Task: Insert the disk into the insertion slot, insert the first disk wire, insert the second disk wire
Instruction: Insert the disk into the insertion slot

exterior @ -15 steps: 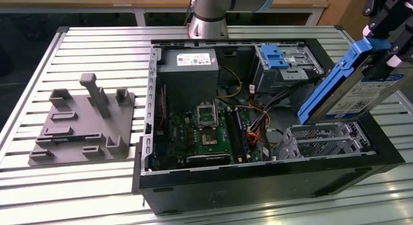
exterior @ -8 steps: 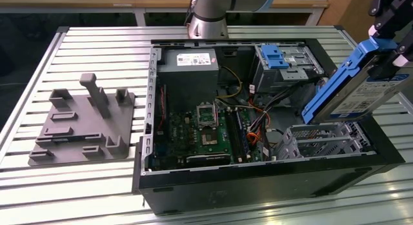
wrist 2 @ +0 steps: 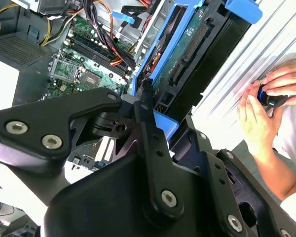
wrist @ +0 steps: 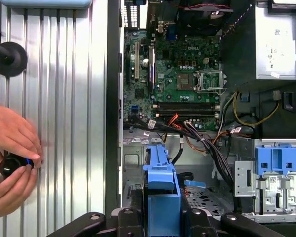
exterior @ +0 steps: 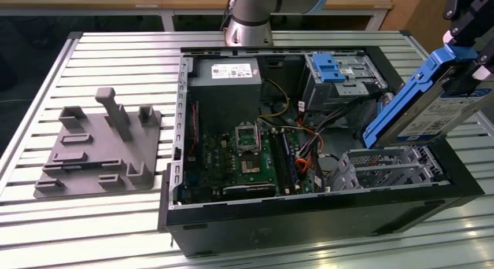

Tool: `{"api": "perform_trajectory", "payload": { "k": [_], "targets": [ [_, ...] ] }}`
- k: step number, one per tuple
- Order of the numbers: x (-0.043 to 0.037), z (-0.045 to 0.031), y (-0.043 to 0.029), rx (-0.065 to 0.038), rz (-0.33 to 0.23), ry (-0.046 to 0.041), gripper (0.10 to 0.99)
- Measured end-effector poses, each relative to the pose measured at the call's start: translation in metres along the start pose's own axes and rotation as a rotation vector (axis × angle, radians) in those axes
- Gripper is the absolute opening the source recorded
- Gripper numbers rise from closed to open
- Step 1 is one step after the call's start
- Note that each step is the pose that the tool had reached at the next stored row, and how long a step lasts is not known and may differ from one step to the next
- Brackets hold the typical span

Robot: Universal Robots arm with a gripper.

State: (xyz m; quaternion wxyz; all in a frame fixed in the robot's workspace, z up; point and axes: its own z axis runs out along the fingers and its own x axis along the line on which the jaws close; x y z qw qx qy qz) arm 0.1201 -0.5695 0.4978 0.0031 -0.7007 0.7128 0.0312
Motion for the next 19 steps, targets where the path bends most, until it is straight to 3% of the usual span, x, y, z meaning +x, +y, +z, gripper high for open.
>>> {"api": "perform_trajectory", "payload": {
  "k": [8, 19],
  "targets": [
    [-0.0024, 0.0032, -0.0001, 0.0, 0.0, 0.0, 0.365],
    [-0.0025, 0.0135, -0.0006, 0.0, -0.002, 0.0001, 0.365]
  ]
}}
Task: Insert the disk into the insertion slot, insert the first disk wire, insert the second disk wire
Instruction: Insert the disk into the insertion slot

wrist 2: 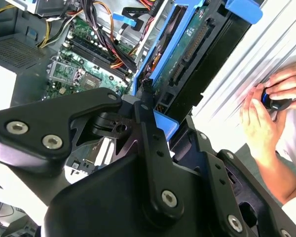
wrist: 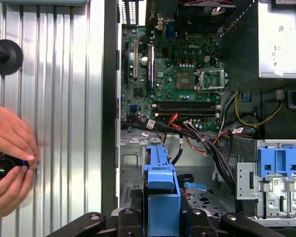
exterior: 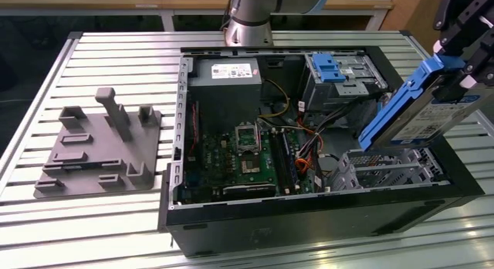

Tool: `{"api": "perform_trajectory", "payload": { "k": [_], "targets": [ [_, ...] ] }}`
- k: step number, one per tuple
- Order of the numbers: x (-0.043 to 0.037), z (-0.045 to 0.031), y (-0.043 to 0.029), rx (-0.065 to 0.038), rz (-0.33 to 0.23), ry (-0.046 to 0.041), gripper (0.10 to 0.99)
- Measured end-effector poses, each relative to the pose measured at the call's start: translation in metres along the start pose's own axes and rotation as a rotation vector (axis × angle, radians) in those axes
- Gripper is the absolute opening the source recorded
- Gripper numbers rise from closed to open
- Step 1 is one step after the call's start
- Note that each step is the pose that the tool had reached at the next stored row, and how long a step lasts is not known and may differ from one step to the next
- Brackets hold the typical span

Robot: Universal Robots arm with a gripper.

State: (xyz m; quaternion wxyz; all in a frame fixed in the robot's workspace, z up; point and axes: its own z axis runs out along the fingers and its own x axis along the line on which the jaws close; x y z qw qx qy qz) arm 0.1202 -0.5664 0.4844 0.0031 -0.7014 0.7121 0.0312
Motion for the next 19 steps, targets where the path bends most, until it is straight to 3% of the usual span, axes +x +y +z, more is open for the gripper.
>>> {"api": "perform_trajectory", "payload": {
  "k": [19],
  "targets": [
    [0.0003, 0.0096, -0.0029, -0.001, -0.022, 0.0009, 0.365]
  ]
}}
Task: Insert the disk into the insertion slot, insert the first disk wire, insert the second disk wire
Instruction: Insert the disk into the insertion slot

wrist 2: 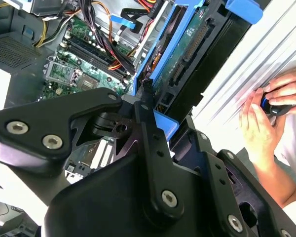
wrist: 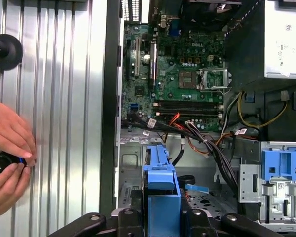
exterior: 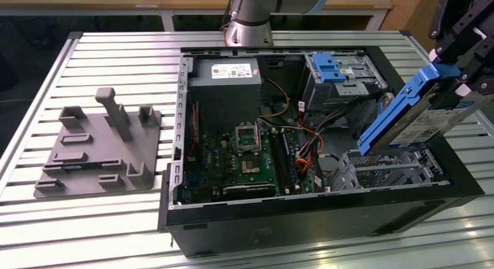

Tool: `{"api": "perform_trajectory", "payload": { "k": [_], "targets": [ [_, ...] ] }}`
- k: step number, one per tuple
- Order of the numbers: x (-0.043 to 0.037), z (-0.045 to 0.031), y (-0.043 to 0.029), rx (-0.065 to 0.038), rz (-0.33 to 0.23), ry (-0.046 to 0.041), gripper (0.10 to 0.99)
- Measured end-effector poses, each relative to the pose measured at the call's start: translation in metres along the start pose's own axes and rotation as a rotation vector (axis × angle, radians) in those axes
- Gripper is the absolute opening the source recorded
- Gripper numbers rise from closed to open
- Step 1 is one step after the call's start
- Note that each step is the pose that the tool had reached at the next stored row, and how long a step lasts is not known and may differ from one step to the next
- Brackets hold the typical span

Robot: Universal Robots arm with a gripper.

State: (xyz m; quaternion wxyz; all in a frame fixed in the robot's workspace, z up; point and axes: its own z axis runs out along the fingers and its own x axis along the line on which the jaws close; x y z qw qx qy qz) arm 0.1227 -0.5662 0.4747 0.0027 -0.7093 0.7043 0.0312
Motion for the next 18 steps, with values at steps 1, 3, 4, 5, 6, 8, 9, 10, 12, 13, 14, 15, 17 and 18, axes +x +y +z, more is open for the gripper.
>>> {"api": "perform_trajectory", "payload": {
  "k": [1, 3, 4, 5, 6, 8, 9, 10, 12, 13, 14, 15, 17, 18],
  "targets": [
    [0.0, 0.0003, -0.0001, 0.0, -0.002, 0.0001, 0.365],
    [0.0, 0.0011, -0.0002, 0.0, -0.005, 0.0002, 0.365],
    [0.0, 0.0016, -0.0003, 0.0, -0.007, 0.0001, 0.365],
    [-0.0001, 0.0021, -0.0003, 0.0, -0.008, 0.0002, 0.365],
    [-0.0003, 0.0024, -0.0003, 0.0, -0.009, 0.0004, 0.365],
    [-0.001, 0.0034, -0.0004, -0.001, -0.011, 0.0004, 0.365],
    [-0.0014, 0.004, -0.0004, -0.001, -0.012, 0.0005, 0.365],
    [-0.0017, 0.0046, -0.0005, -0.001, -0.013, 0.0005, 0.365],
    [-0.0017, 0.006, -0.0005, -0.001, -0.014, 0.0004, 0.365],
    [-0.0017, 0.0067, -0.0005, -0.001, -0.015, 0.0005, 0.365],
    [-0.0017, 0.0074, -0.0006, -0.001, -0.015, 0.0005, 0.365],
    [-0.0017, 0.0082, -0.0006, -0.001, -0.015, 0.0006, 0.365],
    [-0.0016, 0.0097, -0.0006, -0.001, -0.015, 0.0007, 0.365],
    [-0.0016, 0.0104, -0.0007, -0.001, -0.015, 0.0008, 0.365]
  ]
}}
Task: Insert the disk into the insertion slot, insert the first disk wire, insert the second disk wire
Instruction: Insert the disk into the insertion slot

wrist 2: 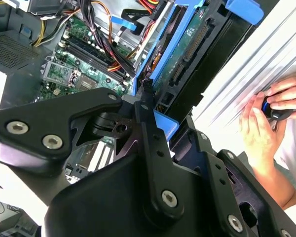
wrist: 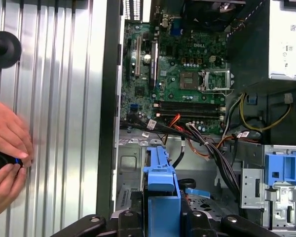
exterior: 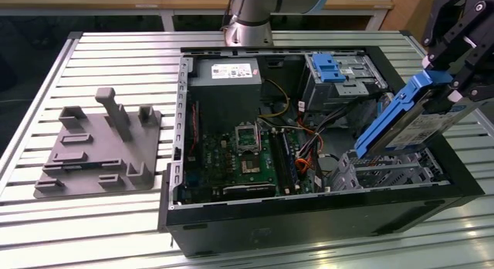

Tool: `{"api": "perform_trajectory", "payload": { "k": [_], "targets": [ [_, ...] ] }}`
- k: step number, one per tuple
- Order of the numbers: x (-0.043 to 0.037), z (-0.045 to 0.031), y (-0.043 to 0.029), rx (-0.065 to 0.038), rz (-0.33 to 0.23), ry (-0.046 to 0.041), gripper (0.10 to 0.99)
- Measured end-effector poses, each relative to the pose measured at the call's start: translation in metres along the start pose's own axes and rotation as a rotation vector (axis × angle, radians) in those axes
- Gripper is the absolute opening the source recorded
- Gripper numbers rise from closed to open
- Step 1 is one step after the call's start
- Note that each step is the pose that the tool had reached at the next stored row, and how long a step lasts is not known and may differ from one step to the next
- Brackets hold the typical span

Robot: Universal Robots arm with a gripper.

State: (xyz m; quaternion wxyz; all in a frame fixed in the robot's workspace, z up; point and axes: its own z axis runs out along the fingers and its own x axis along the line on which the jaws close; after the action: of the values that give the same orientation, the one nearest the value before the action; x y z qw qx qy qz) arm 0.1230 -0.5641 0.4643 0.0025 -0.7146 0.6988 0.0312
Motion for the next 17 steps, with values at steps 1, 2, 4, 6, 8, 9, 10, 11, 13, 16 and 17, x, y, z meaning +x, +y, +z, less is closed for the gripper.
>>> {"api": "perform_trajectory", "payload": {
  "k": [1, 2, 4, 6, 8, 9, 10, 11, 13, 16, 17],
  "targets": [
    [0.0, 0.0007, -0.0001, 0.0, 0.0, 0.0, 0.365],
    [0.0001, 0.0013, -0.0003, 0.0, 0.0, 0.0, 0.365],
    [0.0002, 0.0025, -0.0009, 0.0, 0.0, -0.0001, 0.365],
    [0.0002, 0.0035, -0.0013, 0.0, 0.0, -0.0001, 0.365],
    [0.0003, 0.0047, -0.0013, 0.0, 0.0, -0.0001, 0.365],
    [0.0003, 0.0052, -0.0015, 0.0, 0.0, -0.0002, 0.365],
    [0.0003, 0.0058, -0.0015, 0.0, 0.0, -0.0002, 0.365],
    [0.0004, 0.0064, -0.0015, 0.0, 0.0, -0.0002, 0.365],
    [0.0004, 0.0075, -0.0015, 0.0, 0.0, -0.0001, 0.365],
    [0.0005, 0.0091, -0.0016, 0.0, 0.001, -0.0002, 0.365],
    [0.0005, 0.0097, -0.0016, 0.0, 0.001, -0.0003, 0.365]
  ]
}}
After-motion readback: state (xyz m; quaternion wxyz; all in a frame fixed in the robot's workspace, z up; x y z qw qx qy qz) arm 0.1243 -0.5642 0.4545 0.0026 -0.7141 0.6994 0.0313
